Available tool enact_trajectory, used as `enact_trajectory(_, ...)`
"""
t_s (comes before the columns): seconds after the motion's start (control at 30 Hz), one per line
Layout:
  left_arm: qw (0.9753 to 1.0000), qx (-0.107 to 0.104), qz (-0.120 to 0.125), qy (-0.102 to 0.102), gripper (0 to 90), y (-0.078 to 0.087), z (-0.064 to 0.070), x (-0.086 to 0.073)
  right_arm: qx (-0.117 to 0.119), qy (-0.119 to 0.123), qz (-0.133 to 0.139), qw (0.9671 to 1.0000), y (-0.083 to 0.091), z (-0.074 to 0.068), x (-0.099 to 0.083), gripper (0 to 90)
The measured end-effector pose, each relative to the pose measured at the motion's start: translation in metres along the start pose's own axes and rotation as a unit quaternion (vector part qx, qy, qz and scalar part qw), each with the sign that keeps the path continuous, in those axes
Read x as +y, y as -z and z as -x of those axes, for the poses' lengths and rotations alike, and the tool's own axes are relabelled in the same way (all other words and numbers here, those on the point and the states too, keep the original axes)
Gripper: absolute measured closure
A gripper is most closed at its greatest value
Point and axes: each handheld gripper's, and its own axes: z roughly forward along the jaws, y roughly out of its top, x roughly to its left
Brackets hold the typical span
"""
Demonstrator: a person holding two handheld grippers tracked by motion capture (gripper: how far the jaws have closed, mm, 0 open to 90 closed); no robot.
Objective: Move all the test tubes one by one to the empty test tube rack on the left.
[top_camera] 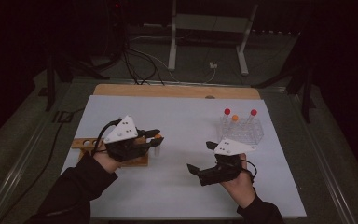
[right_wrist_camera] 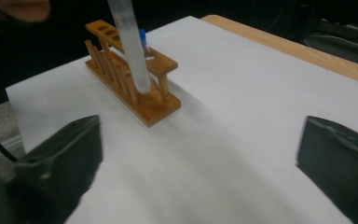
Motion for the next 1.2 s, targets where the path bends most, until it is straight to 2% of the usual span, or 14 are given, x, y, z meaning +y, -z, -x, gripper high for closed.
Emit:
enact_trajectory(0.2,0.9995,0.028,-0.002,0.013,71.8,0.023,-0.012,-0.006,-0.006,-0.003,0.002,1.0,0.0,0.002,-0.001,0.0)
enact_trajectory(0.37,0.9981,0.057,-0.007,0.021,71.8,0.044,-0.02,-0.013,-0.009,-0.005,0.002,1.0,0.0,0.004,-0.001,0.0)
enact_trajectory(0.53,0.9951,0.091,-0.002,0.037,71.8,0.063,-0.033,-0.022,-0.009,-0.005,-0.001,0.9999,0.0,0.005,-0.002,0.0)
enact_trajectory(0.7,0.9909,0.123,0.009,0.053,71.8,0.078,-0.047,-0.029,-0.011,-0.003,-0.002,0.9999,0.0,0.005,-0.001,0.0)
enact_trajectory(0.87,0.9867,0.149,0.008,0.064,71.8,0.08,-0.06,-0.04,-0.011,-0.006,-0.001,0.9999,0.0,0.006,-0.002,0.0)
enact_trajectory(1.07,0.9836,0.159,0.001,0.086,71.9,0.072,-0.07,-0.06,-0.012,-0.006,0.0,0.9999,0.001,0.007,-0.002,0.0)
enact_trajectory(1.2,0.9826,0.158,-0.003,0.097,71.8,0.066,-0.075,-0.071,-0.011,-0.009,0.001,0.9999,0.002,0.008,-0.002,0.0)
